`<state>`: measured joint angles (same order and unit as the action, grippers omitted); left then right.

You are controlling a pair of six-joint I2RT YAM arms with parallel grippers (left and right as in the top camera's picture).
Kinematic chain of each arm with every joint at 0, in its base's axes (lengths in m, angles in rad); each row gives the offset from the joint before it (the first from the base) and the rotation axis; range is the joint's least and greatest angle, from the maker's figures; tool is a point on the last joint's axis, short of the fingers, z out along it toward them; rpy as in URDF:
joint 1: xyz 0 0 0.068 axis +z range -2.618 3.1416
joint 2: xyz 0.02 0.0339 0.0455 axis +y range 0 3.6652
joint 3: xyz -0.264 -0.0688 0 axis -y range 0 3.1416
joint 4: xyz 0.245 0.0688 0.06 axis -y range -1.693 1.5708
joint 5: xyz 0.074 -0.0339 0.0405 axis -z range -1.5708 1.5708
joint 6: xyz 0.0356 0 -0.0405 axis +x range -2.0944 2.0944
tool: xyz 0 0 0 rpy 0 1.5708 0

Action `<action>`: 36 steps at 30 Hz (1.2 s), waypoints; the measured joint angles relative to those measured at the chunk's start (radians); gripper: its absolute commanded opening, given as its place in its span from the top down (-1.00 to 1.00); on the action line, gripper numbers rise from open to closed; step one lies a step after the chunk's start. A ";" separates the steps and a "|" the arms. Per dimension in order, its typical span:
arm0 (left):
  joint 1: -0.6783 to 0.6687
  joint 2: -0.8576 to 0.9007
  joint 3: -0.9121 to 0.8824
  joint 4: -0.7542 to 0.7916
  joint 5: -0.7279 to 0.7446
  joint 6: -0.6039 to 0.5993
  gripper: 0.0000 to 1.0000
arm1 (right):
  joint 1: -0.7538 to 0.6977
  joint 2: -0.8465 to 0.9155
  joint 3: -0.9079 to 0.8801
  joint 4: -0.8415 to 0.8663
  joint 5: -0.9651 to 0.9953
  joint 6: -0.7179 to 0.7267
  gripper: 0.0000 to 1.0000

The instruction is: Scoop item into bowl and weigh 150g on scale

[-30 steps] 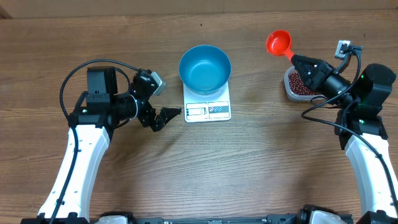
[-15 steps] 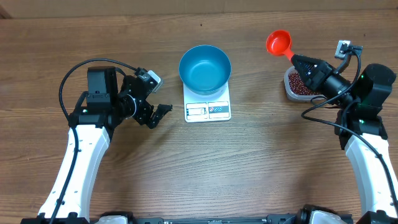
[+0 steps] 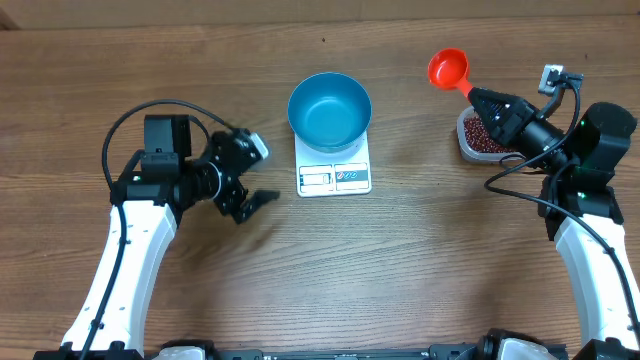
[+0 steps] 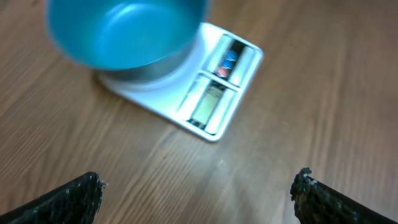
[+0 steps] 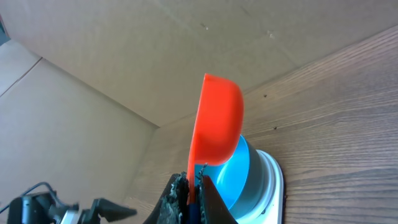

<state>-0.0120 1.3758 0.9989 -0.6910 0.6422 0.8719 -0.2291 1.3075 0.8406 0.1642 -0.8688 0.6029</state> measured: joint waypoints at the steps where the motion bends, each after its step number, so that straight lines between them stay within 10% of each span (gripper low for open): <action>1: 0.000 0.000 0.000 -0.013 0.011 0.030 -0.99 | 0.000 0.000 0.000 0.000 0.000 0.000 0.93; 36: 0.000 0.000 0.000 -0.019 -0.121 0.156 -0.99 | 0.000 0.000 0.000 -0.001 0.001 0.000 0.93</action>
<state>-0.0120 1.3758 0.9989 -0.7097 0.5217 1.0283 -0.2295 1.3071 0.8406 0.1635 -0.8680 0.6029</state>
